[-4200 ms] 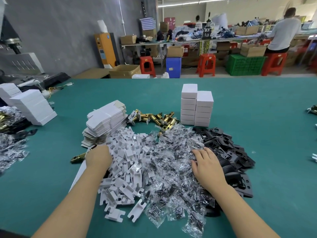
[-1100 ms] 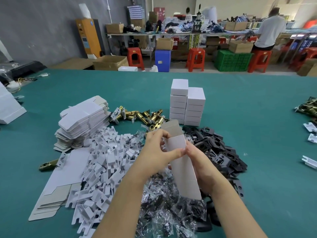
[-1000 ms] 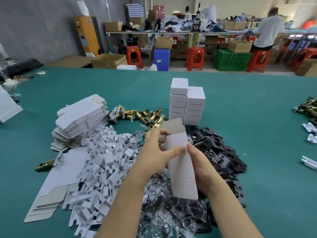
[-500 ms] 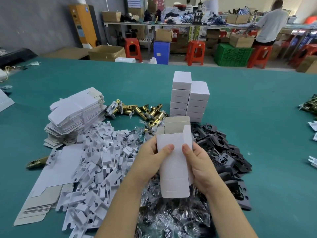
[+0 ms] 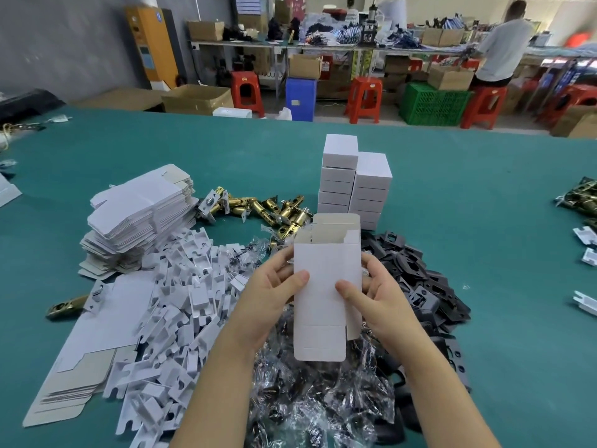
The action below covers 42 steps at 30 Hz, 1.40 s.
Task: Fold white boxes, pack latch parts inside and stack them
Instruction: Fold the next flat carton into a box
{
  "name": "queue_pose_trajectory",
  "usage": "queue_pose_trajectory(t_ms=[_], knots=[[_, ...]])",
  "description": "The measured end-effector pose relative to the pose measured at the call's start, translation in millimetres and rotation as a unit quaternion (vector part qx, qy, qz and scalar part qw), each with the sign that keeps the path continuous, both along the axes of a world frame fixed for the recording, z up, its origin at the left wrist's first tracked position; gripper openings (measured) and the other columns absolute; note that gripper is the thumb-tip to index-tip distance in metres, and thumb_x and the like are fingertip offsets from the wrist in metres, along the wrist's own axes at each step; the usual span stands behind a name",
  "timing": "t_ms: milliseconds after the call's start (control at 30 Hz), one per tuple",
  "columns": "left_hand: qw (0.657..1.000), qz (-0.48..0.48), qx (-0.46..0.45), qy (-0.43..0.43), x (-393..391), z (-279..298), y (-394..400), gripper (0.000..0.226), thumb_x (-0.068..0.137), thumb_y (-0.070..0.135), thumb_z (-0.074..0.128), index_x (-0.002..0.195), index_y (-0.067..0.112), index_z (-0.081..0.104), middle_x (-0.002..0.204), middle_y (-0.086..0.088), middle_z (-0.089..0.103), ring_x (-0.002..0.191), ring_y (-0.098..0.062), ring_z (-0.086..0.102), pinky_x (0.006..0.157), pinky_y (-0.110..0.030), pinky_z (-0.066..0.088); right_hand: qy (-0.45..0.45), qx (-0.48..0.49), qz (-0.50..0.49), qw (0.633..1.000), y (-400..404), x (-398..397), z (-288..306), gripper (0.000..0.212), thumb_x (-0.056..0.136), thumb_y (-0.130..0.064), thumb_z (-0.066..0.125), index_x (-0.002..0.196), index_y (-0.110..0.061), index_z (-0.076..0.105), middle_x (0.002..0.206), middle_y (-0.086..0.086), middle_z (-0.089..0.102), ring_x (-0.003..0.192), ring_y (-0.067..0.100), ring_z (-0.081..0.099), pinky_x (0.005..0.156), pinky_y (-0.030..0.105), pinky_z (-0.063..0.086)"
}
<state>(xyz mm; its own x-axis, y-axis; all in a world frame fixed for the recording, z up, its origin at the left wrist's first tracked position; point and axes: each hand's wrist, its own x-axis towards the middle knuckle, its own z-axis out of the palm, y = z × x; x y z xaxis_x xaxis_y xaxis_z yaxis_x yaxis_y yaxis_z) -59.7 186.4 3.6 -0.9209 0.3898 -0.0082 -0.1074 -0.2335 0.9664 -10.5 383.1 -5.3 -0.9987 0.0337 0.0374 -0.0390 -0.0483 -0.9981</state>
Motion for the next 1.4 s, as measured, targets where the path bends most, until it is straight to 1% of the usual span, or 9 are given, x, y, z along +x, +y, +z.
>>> queue_pose_trajectory(t_ms=[133,233,400,600,767,900,1167,1333,1400], knots=[[1.000,-0.009,-0.005,0.004,0.7,-0.1,-2.2,0.065,0.083,0.018,0.073,0.144,0.018,0.050,0.122,-0.003,0.074,0.114,-0.020,0.070,0.085,-0.030,0.059,0.027,0.029,-0.011,0.999,3.2,1.2,4.3,0.075,0.092,-0.031,0.075,0.148,-0.056,0.032,0.129,-0.010,0.069,0.100,0.026,0.076,0.083,0.039,0.063],[0.999,-0.016,-0.023,0.018,0.7,-1.7,-2.1,0.064,0.087,0.012,0.075,0.145,0.020,0.049,0.122,-0.002,0.074,0.116,-0.019,0.069,0.089,-0.032,0.059,0.045,0.065,0.021,0.997,5.5,3.5,10.2,0.071,0.095,-0.032,0.068,0.145,-0.067,0.031,0.135,-0.013,0.064,0.102,0.025,0.075,0.084,0.042,0.063],[0.999,-0.014,-0.033,0.023,0.0,-4.2,-1.8,0.071,0.082,0.013,0.079,0.145,0.023,0.048,0.120,-0.002,0.075,0.114,-0.018,0.070,0.087,-0.030,0.060,0.038,0.086,0.052,0.994,7.9,4.0,13.3,0.065,0.092,-0.040,0.062,0.147,-0.061,0.034,0.131,-0.010,0.069,0.113,0.019,0.070,0.088,0.038,0.062],[0.998,-0.037,-0.037,0.027,-1.5,-6.4,-1.4,0.069,0.082,0.013,0.080,0.141,0.031,0.051,0.120,-0.003,0.075,0.114,-0.020,0.069,0.088,-0.032,0.060,0.028,0.069,0.039,0.996,11.1,2.6,11.5,0.066,0.087,-0.063,0.068,0.146,-0.053,0.041,0.128,-0.001,0.071,0.114,0.024,0.070,0.090,0.046,0.060],[0.996,-0.041,-0.067,0.039,-2.5,-9.0,-3.1,0.065,0.089,0.010,0.077,0.141,0.037,0.049,0.118,0.000,0.075,0.114,-0.019,0.069,0.093,-0.039,0.060,0.009,0.093,0.037,0.995,13.3,3.6,9.6,0.044,0.094,-0.046,0.061,0.136,-0.048,0.050,0.122,-0.004,0.072,0.108,0.023,0.071,0.087,0.042,0.061],[0.997,-0.023,-0.058,0.038,-3.0,-7.6,-3.1,0.060,0.091,0.018,0.076,0.137,0.045,0.050,0.117,0.001,0.075,0.111,-0.019,0.071,0.089,-0.039,0.061,-0.001,0.052,0.046,0.998,11.2,5.6,11.7,0.029,0.104,-0.025,0.057,0.128,-0.041,0.056,0.120,0.001,0.073,0.107,0.026,0.073,0.080,0.036,0.062],[0.995,0.025,-0.070,0.069,-4.4,-4.7,-3.8,0.047,0.086,0.034,0.073,0.129,0.049,0.061,0.116,0.008,0.072,0.106,-0.018,0.072,0.076,-0.036,0.062,-0.018,-0.021,0.030,0.999,3.8,8.4,7.4,0.035,0.095,-0.028,0.063,0.128,-0.037,0.061,0.116,0.009,0.075,0.104,0.026,0.073,0.075,0.035,0.062],[0.992,0.014,-0.104,0.070,-2.2,-3.7,-3.7,0.030,0.095,0.024,0.070,0.119,0.041,0.073,0.111,0.005,0.074,0.102,-0.018,0.071,0.080,-0.037,0.063,-0.023,-0.043,0.015,0.999,2.1,9.6,5.6,0.031,0.097,-0.029,0.067,0.127,-0.038,0.065,0.112,0.006,0.076,0.099,0.021,0.073,0.070,0.030,0.060],[0.992,0.011,-0.111,0.066,-0.5,-2.8,-2.9,0.022,0.097,0.022,0.069,0.111,0.037,0.076,0.103,-0.001,0.075,0.096,-0.020,0.072,0.074,-0.032,0.062,-0.027,-0.049,0.014,0.998,2.0,10.1,6.0,0.032,0.095,-0.030,0.066,0.126,-0.037,0.066,0.110,0.004,0.076,0.095,0.018,0.073,0.067,0.029,0.059]])
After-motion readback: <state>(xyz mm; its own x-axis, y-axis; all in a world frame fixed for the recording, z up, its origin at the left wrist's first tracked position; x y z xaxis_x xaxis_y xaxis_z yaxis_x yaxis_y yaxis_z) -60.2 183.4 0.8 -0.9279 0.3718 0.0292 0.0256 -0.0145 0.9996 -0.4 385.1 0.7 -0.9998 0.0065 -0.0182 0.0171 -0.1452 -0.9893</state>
